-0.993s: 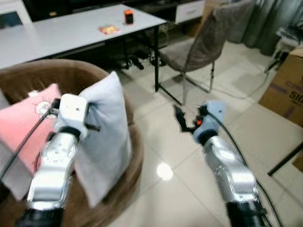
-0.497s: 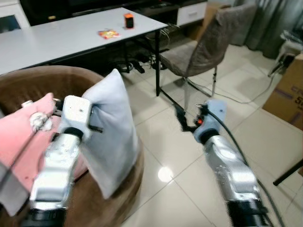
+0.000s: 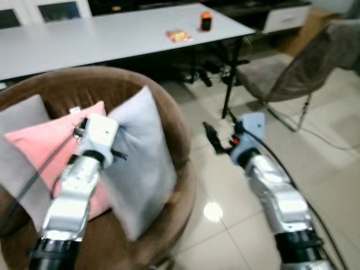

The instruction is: Move the pillow to the sofa from floor

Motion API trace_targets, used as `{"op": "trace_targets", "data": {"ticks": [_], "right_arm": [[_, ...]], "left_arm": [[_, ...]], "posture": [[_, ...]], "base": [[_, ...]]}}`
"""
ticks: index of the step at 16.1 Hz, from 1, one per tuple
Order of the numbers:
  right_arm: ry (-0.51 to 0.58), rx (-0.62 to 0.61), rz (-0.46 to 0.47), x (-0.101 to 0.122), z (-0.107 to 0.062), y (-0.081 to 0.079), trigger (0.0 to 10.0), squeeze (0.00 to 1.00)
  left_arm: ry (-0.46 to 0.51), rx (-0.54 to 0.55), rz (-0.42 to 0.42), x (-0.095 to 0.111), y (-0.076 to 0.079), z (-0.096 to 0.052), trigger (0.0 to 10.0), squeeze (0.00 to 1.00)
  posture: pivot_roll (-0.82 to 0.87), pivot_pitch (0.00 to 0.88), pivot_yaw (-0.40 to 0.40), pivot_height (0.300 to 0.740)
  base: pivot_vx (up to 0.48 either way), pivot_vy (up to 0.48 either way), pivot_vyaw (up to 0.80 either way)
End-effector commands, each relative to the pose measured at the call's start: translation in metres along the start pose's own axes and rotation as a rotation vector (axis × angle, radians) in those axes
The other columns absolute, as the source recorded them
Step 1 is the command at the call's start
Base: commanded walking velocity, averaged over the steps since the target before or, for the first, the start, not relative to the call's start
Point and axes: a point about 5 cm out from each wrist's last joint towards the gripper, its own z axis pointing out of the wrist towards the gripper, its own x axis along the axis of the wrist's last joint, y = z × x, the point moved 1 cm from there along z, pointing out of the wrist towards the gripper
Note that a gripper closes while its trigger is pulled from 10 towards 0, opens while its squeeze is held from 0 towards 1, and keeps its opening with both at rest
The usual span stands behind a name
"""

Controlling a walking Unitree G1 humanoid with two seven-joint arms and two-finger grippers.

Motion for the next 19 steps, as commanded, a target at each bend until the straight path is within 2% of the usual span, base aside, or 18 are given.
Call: {"op": "trace_targets", "data": {"ticks": [1, 2, 5, 6, 7, 8, 10, 12, 13, 15, 16, 18, 19], "right_arm": [[-0.003, 0.04, -0.012, 0.002, 0.002, -0.003, 10.0, 0.0], [0.005, 0.147, -0.09, 0.006, 0.0, -0.003, 10.0, 0.0], [-0.013, 0.313, -0.179, 0.009, -0.008, -0.004, 10.0, 0.0], [-0.035, 0.396, -0.235, 0.009, -0.014, -0.004, 10.0, 0.0], [-0.047, 0.43, -0.256, 0.009, -0.017, -0.003, 10.0, 0.0], [-0.069, 0.504, -0.301, 0.011, -0.024, 0.0, 10.0, 0.0], [-0.094, 0.581, -0.322, 0.016, -0.03, 0.001, 10.0, 0.0], [-0.112, 0.627, -0.323, 0.02, -0.033, -0.001, 10.0, 0.0], [-0.112, 0.632, -0.323, 0.02, -0.033, -0.001, 10.0, 0.0], [-0.115, 0.668, -0.318, 0.019, -0.032, -0.008, 10.0, 0.0], [-0.116, 0.673, -0.317, 0.018, -0.032, -0.009, 10.0, 0.0], [-0.129, 0.705, -0.313, 0.015, -0.029, -0.016, 10.0, 0.0], [-0.13, 0.721, -0.315, 0.015, -0.027, -0.018, 10.0, 0.0]], "left_arm": [[0.059, 0.004, 0.032, 0.011, -0.007, 0.005, 10.0, 0.0], [0.068, -0.038, 0.035, 0.013, -0.007, 0.021, 10.0, 0.0], [0.097, -0.124, 0.024, 0.024, 0.002, 0.045, 10.0, 0.0], [0.121, -0.161, 0.02, 0.034, 0.008, 0.056, 10.0, 0.0], [0.134, -0.168, 0.014, 0.039, 0.01, 0.061, 10.0, 0.0], [0.168, -0.155, -0.034, 0.056, 0.009, 0.074, 10.0, 0.0], [0.147, -0.043, -0.08, 0.06, -0.008, 0.084, 10.0, 0.0], [0.02, 0.117, -0.075, 0.032, -0.035, 0.085, 10.0, 0.0], [-0.016, 0.152, -0.077, 0.024, -0.041, 0.084, 10.0, 0.0], [-0.21, 0.261, -0.018, -0.023, -0.066, 0.068, 10.0, 0.0], [-0.23, 0.271, -0.014, -0.028, -0.069, 0.065, 10.0, 0.0], [-0.365, 0.274, -0.063, -0.063, -0.073, 0.05, 10.0, 0.0], [-0.404, 0.29, -0.055, -0.072, -0.076, 0.045, 10.0, 0.0]], "posture": [[-0.01, 0.0, 0.002, 0.74], [-0.01, 0.0, -0.004, 0.74], [-0.03, 0.0, 0.009, 0.74], [-0.04, 0.0, 0.016, 0.74], [-0.05, 0.0, 0.02, 0.74], [-0.06, 0.0, 0.031, 0.74], [-0.08, 0.0, 0.045, 0.74], [-0.08, 0.0, 0.049, 0.74], [-0.08, 0.0, 0.047, 0.74], [-0.08, 0.0, 0.041, 0.74], [-0.08, 0.0, 0.041, 0.74], [-0.06, 0.0, 0.023, 0.74], [-0.05, 0.0, 0.013, 0.74]], "base": [[0.0, 0.0, 0.0], [0.0, 0.0, 0.0], [0.0, 0.0, 0.0], [0.0, 0.0, 0.0], [0.0, 0.0, 0.0], [0.0, 0.0, 0.0], [0.0, 0.0, 0.0], [0.0, 0.0, 0.0], [0.0, 0.0, 0.0], [0.0, 0.0, 0.0], [0.0, 0.0, 0.0], [0.0, 0.0, 0.0], [0.0, 0.0, 0.0]]}}
